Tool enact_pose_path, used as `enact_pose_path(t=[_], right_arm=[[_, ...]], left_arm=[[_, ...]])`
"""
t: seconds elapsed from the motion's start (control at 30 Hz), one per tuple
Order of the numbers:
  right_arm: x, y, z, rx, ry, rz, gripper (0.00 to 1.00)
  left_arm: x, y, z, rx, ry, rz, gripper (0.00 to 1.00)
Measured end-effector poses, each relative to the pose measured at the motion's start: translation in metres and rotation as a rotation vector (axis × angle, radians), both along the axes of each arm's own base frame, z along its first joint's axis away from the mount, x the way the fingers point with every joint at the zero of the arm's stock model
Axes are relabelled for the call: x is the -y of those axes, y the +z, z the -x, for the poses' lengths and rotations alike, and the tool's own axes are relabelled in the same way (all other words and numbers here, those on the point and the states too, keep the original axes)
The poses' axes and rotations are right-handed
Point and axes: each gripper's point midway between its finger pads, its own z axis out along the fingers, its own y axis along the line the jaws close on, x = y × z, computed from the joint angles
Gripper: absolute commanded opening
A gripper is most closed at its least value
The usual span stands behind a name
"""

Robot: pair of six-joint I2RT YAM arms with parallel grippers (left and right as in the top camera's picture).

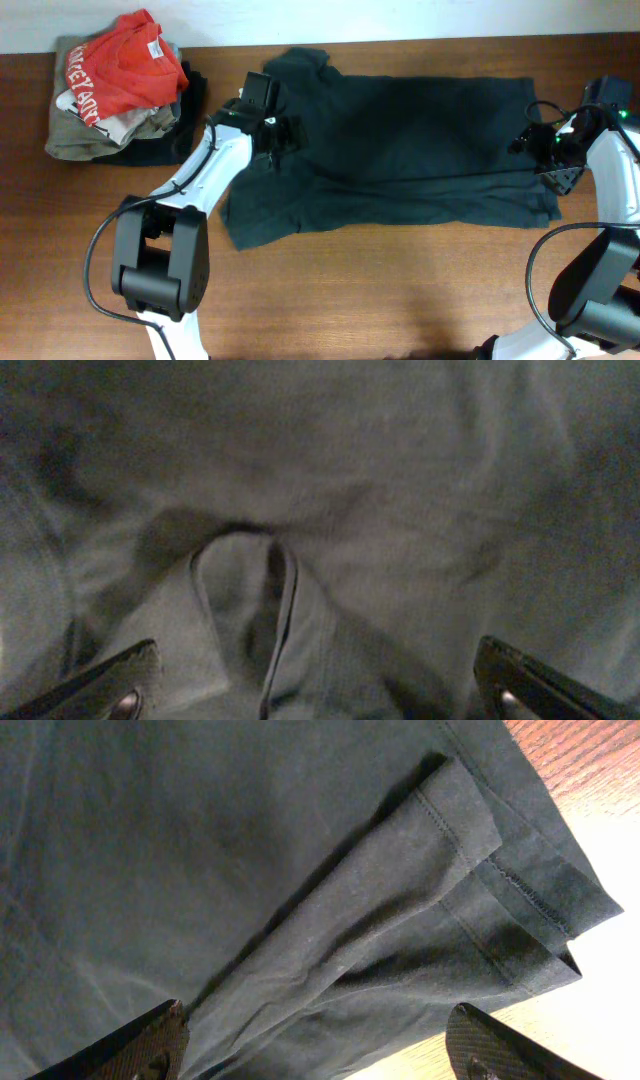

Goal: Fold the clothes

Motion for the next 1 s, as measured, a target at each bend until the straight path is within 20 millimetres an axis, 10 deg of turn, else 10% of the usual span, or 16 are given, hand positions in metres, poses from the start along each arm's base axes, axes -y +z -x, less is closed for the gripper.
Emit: enact_pose_path(t=[0.33,0.63,1.0], right_arm=[[-0.002,-0.014,0.005,-0.021,0.004,0.007,0.86],[-0.006,-0.016,0.003,-0.018,0.015,0.008,0.86],[-0.006,-0.016,0.003,-0.018,0.014,0.008,0.86]], left_arm=[[-0.006,0.002,0.048,-0.208,-0.04,-0.024,0.61],[-0.003,-0.052,0.052,-0.31,-0.071,-0.044,0.08],[-0.029,-0.063,0.021,-0.239,-0.011,-0.032,0.06]])
